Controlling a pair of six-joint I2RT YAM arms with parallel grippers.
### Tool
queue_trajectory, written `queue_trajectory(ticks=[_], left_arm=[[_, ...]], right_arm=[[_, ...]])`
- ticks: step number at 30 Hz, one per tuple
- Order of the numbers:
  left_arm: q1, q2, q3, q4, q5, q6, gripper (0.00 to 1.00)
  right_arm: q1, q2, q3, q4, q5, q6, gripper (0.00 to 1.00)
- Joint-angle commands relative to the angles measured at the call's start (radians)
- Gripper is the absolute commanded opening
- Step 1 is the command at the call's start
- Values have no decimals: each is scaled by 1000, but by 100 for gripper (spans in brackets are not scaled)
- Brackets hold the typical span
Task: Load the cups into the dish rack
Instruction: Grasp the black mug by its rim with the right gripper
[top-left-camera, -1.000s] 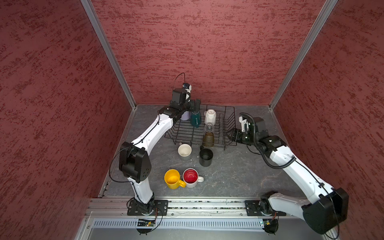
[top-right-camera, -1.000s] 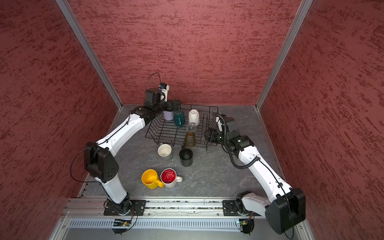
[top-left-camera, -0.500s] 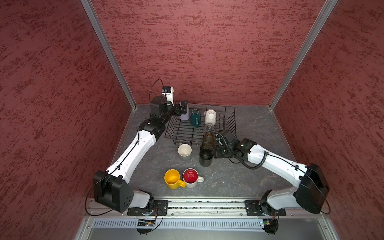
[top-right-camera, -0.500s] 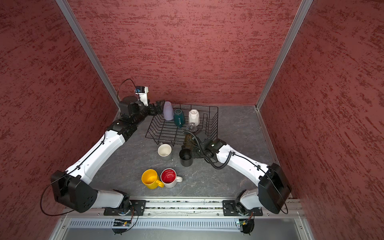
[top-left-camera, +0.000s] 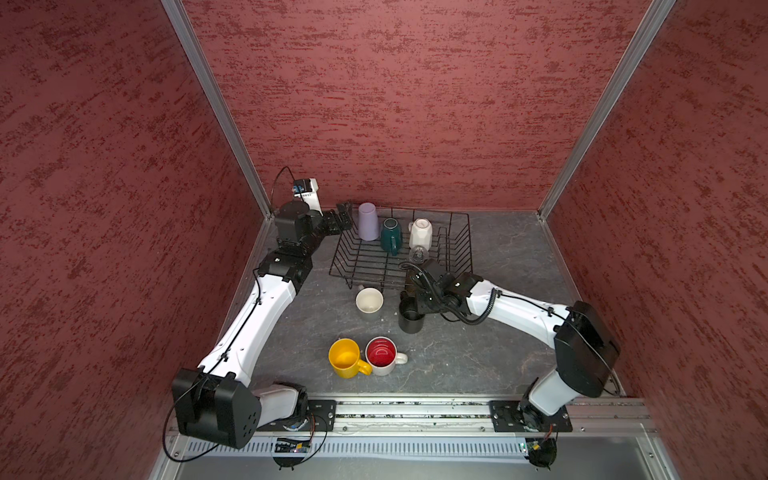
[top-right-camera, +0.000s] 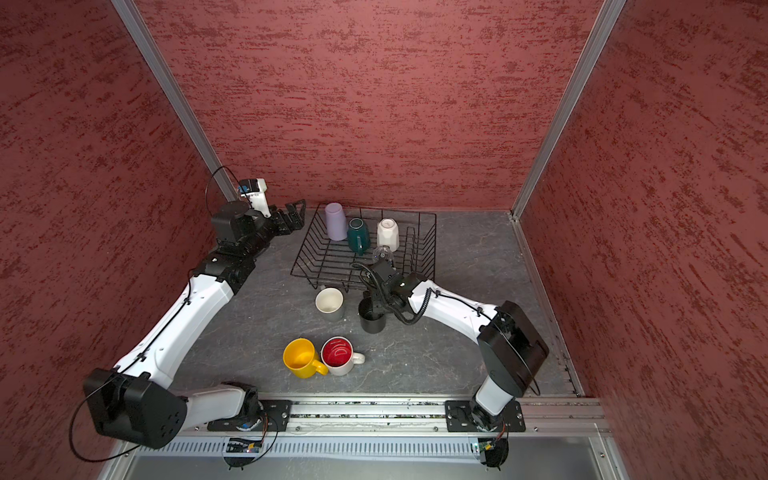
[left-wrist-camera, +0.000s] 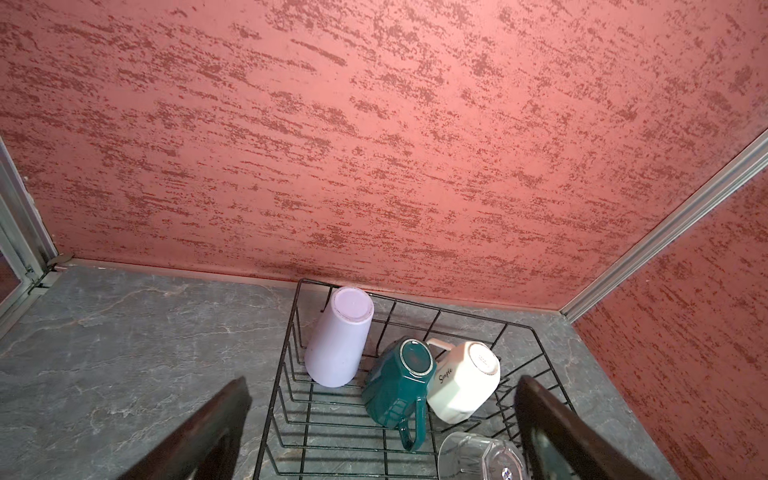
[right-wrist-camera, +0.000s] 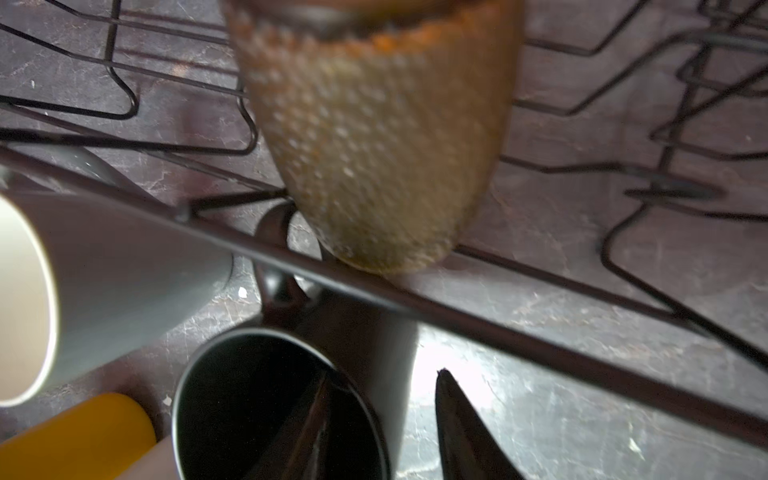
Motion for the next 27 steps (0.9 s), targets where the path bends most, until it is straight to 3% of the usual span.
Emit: queue_trajectory(ticks=[1, 12, 22, 27], left_arm=[[7, -22, -8, 28, 28, -20, 100], [27, -26, -26, 41, 54, -36, 100], [43, -41, -47, 63, 59, -54, 100], [46, -42, -48, 63, 66, -60, 100]], right_arm=[[14, 32, 44, 5, 49, -6, 39], [24, 79, 68, -31, 64, -52, 23], [38, 80, 91, -87, 88, -137, 1], [40, 41, 91, -121, 87, -184, 0]])
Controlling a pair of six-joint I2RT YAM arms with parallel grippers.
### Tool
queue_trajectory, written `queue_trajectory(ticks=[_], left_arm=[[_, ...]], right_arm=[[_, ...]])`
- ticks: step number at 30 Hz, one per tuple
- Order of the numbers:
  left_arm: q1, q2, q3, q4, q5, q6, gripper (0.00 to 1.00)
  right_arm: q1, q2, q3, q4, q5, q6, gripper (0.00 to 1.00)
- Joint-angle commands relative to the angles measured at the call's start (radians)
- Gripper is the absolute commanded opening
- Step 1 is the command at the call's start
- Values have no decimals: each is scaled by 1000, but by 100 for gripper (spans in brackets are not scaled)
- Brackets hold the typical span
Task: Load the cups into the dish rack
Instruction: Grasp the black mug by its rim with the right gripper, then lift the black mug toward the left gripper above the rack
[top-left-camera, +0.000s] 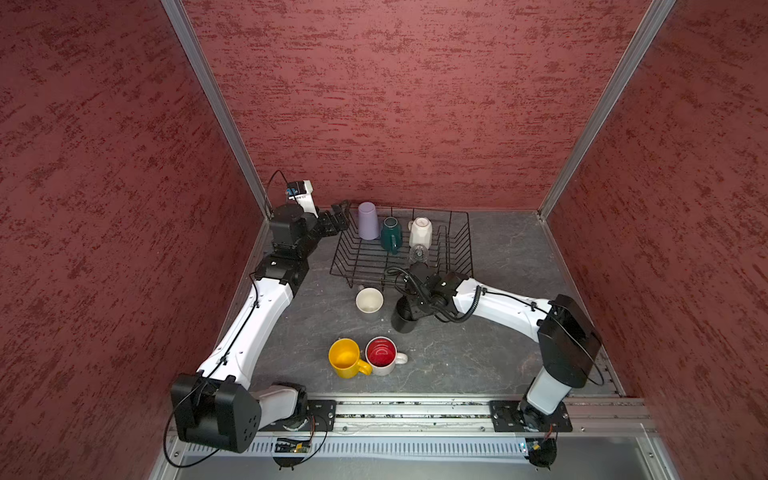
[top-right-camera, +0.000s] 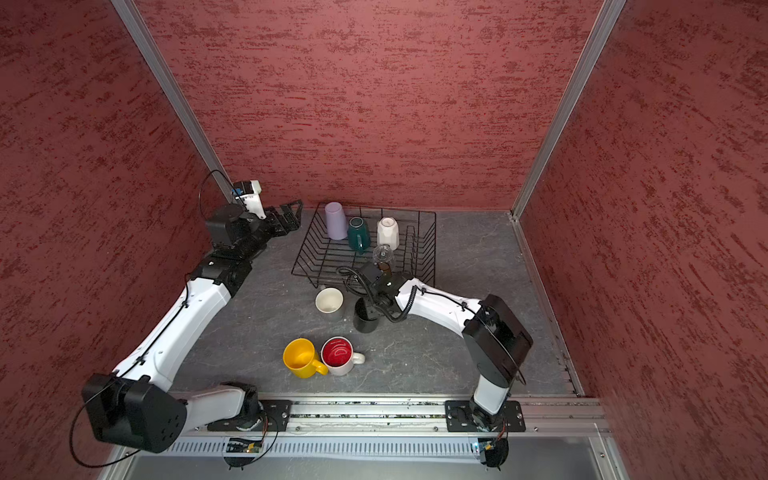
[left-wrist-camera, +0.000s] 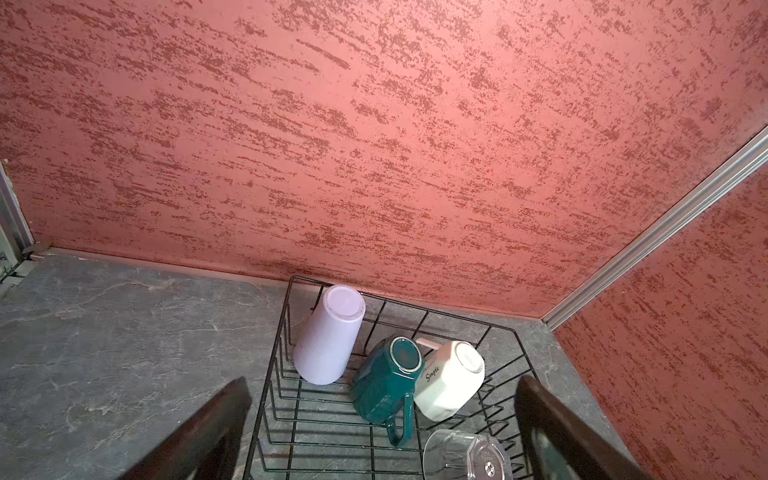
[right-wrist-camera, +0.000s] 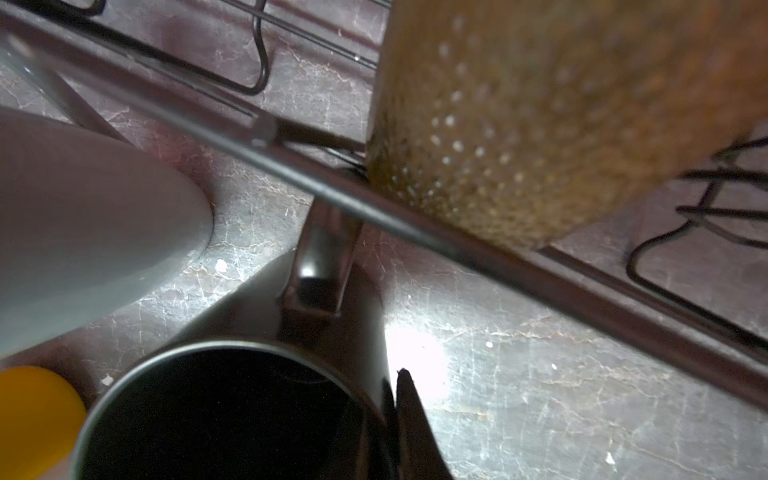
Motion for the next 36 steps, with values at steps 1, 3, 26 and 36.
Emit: queue_trajectory(ticks=[1, 3, 26, 36], left_arm=[[9, -19, -10, 24, 16, -10, 100], [10, -19, -12, 25, 18, -13, 100], [41, -1, -17, 59, 115, -100, 100], [95, 6, -23, 90, 311, -179, 100]], right_arm=[[2, -39, 24, -38, 41, -50, 0], [2, -64, 19, -50, 30, -70, 0], [-19, -481, -54, -116, -122, -23, 0], [-251, -638, -119, 198, -356, 64, 0]])
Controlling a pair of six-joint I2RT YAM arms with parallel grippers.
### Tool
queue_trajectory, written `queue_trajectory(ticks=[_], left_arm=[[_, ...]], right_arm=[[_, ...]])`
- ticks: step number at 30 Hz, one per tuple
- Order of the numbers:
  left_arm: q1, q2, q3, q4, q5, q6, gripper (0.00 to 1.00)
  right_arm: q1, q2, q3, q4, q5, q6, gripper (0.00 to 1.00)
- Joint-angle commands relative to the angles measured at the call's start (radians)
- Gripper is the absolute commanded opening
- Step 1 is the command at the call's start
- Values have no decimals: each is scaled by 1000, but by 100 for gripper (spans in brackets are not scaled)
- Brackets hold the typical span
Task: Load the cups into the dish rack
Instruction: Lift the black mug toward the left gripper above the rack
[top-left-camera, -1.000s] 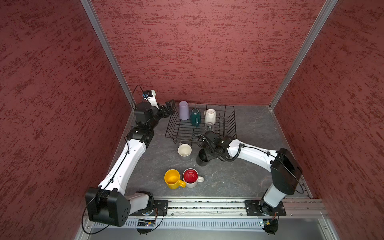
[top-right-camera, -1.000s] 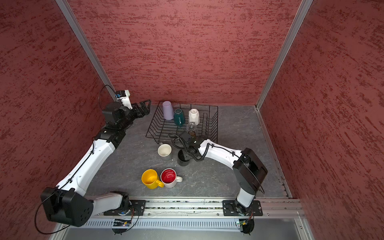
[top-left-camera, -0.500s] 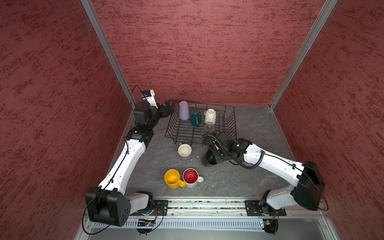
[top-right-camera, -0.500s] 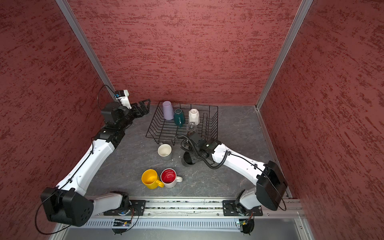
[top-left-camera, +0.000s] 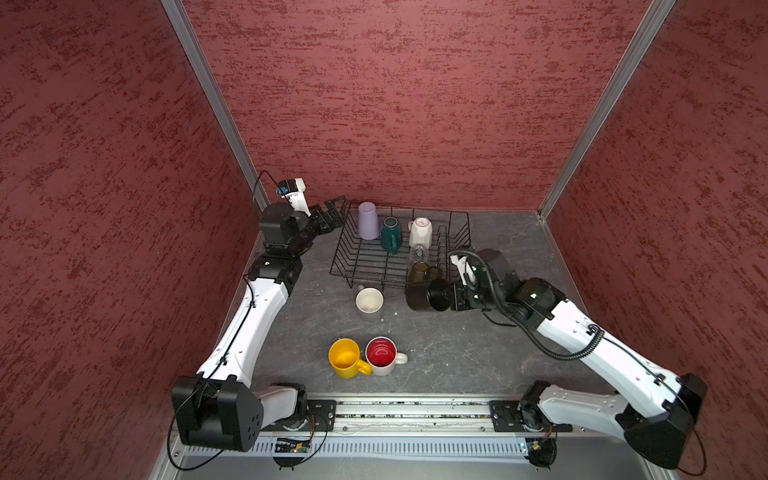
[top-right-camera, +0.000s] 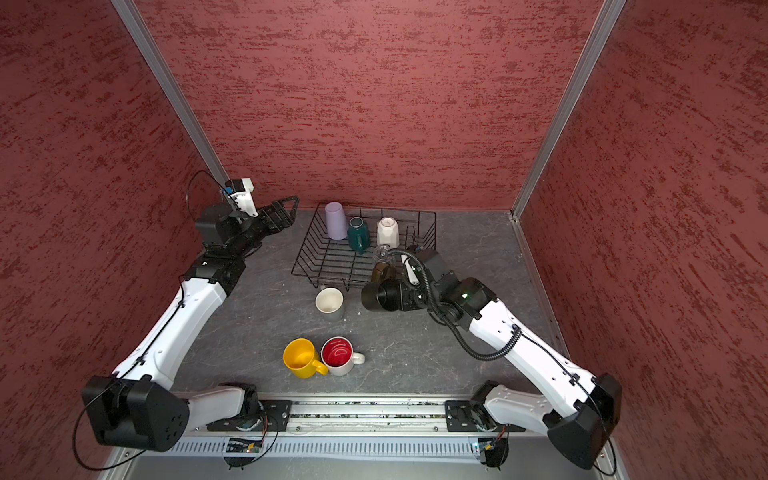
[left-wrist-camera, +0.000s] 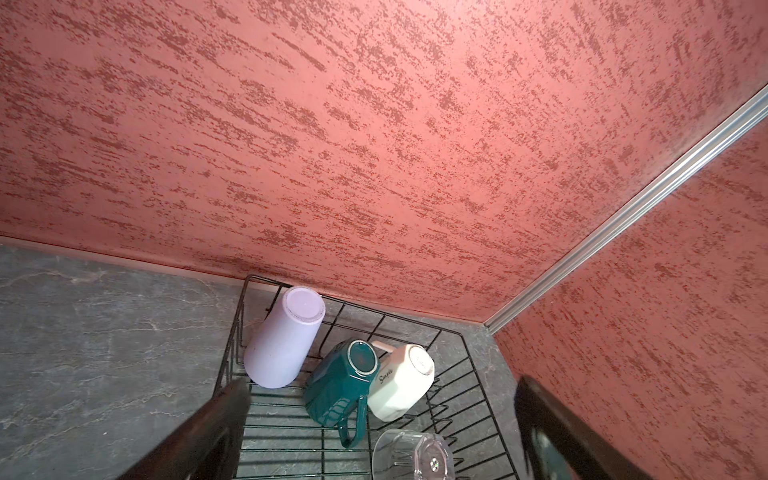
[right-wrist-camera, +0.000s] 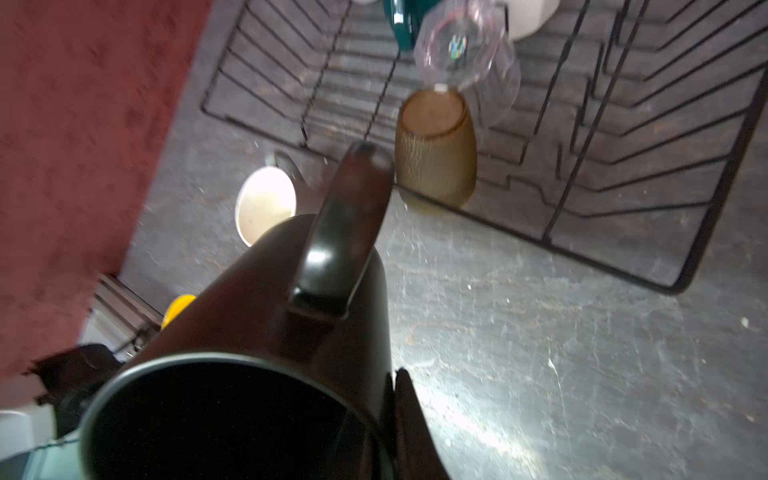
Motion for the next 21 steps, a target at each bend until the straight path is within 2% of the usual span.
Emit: queue_trajectory(ticks=[1, 8, 15, 21], left_arm=[[24, 13, -12, 38, 132, -48, 100], [47, 108, 48, 35, 390, -114, 100], [39, 255, 74, 272, 696, -331, 99], [-22, 342, 111, 424, 822, -436, 99]], right_arm=[[-81, -56, -21, 271, -136, 61, 0], [-238, -28, -50, 526, -293, 100, 0], [-330, 36, -59, 746, -448, 132, 0], [-356, 87, -50, 864, -559, 126, 0]])
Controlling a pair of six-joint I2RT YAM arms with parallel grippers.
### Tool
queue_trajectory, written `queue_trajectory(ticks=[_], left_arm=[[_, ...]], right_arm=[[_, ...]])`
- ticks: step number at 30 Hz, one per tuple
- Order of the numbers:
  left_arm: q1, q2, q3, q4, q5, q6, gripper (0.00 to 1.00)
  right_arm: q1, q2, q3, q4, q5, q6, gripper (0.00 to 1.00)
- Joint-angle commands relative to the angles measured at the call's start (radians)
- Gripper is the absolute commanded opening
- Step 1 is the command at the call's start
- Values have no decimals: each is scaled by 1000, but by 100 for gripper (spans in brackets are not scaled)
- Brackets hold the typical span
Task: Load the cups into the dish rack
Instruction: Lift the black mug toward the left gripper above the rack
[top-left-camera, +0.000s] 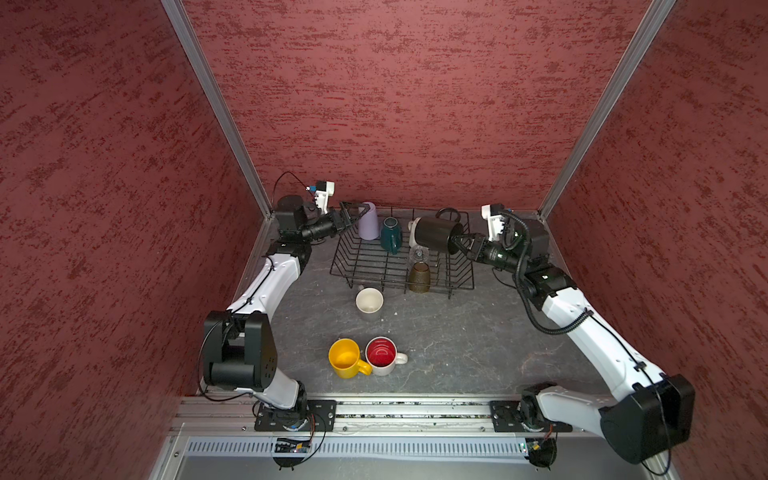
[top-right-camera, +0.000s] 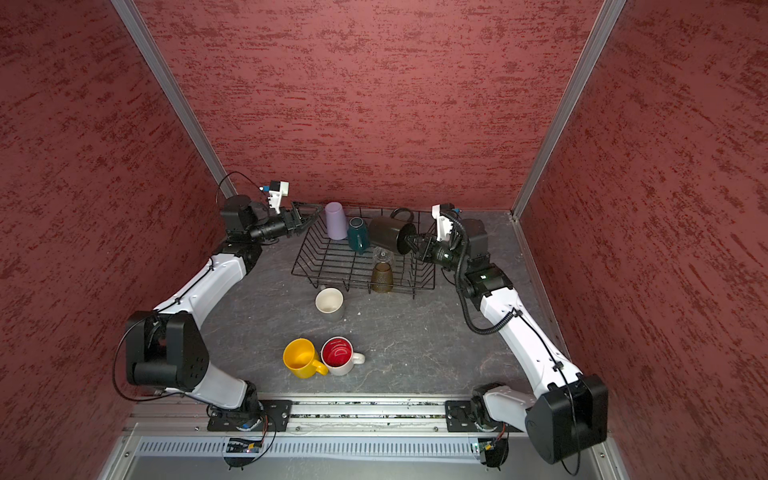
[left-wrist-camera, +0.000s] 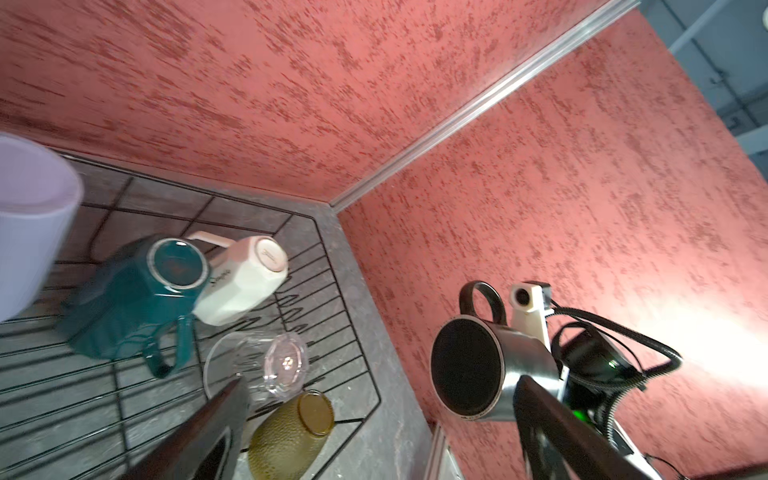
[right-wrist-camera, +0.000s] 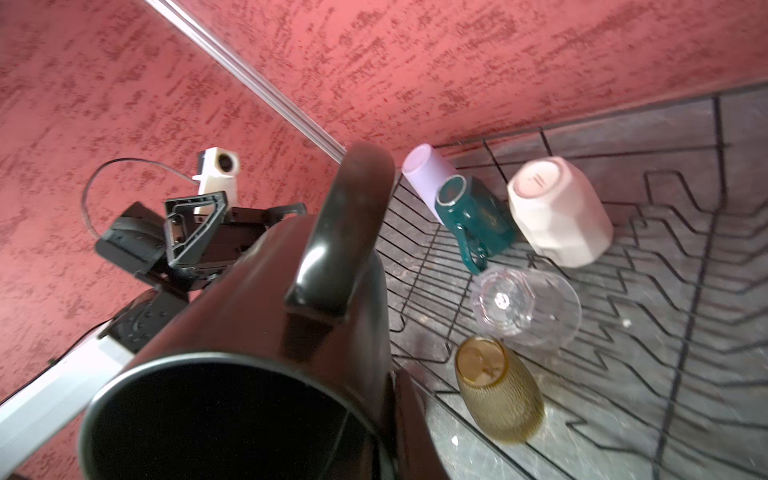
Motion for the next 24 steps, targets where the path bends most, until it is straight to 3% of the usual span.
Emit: queue_trajectory(ticks=[1, 8, 24], left_arm=[[-42, 29, 45, 179, 143, -109, 99], [-114, 120, 93, 420, 243, -275, 99], [-220, 189, 150, 476, 350, -326, 100]], right_arm=[[-7, 6, 24, 224, -133, 8, 0], [-8, 57, 39, 289, -216, 8, 0], [-12, 82, 41, 338, -263, 16, 0]])
